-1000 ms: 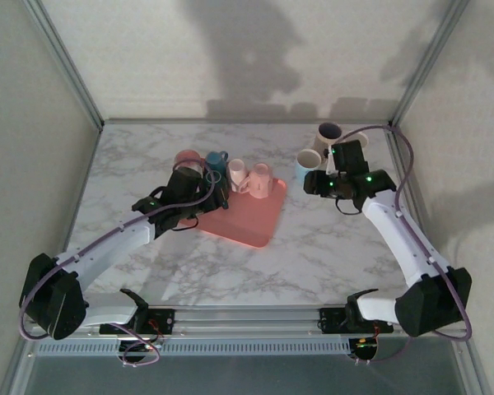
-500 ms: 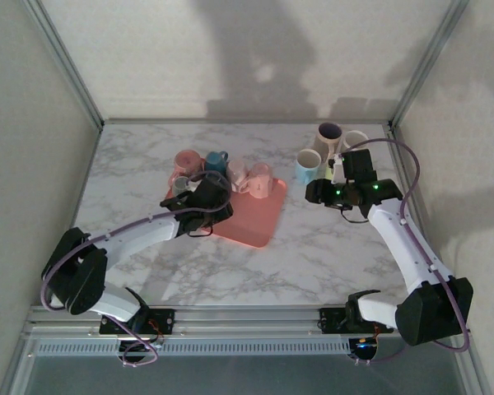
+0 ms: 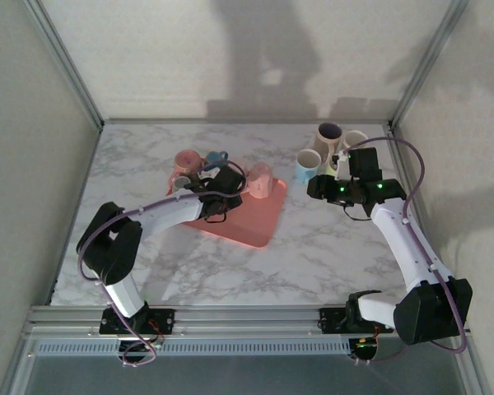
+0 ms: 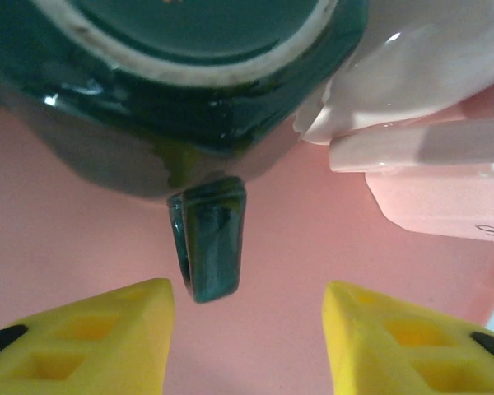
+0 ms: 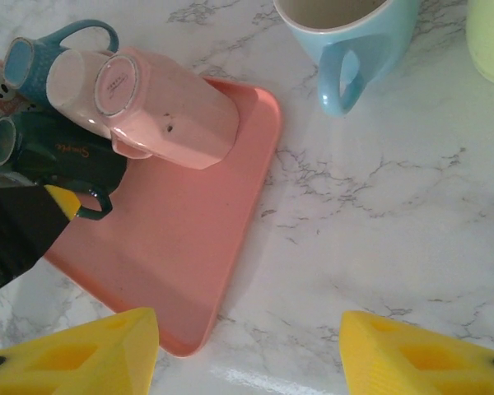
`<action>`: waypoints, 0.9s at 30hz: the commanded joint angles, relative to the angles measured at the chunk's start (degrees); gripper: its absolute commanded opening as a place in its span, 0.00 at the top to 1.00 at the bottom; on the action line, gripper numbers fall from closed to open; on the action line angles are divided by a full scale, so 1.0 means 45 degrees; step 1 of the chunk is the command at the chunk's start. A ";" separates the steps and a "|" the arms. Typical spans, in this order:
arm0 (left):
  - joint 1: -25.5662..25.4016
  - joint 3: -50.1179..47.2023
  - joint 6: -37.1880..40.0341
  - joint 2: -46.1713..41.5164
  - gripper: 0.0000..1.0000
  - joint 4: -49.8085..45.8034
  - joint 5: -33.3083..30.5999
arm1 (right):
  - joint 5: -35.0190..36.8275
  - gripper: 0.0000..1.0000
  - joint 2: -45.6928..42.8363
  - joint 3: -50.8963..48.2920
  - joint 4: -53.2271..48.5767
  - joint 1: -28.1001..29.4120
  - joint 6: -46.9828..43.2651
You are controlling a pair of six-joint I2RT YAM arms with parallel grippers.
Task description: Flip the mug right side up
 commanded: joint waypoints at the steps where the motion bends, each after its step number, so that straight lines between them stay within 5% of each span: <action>1: 0.0187 0.0621 0.0150 0.0418 0.51 -0.1035 -0.0540 | -0.0319 0.40 -0.0016 0.0057 0.0044 -0.0252 -0.0163; 14: 0.0515 0.1092 0.0321 0.1399 0.56 -0.1629 -0.0669 | -0.0638 0.40 -0.0191 -0.0100 0.0210 -0.0798 -0.0086; 27: 0.0578 0.1431 0.1093 0.1864 0.84 -0.2093 -0.1268 | -0.0637 0.40 -0.0425 0.0037 -0.0012 -0.0844 0.0073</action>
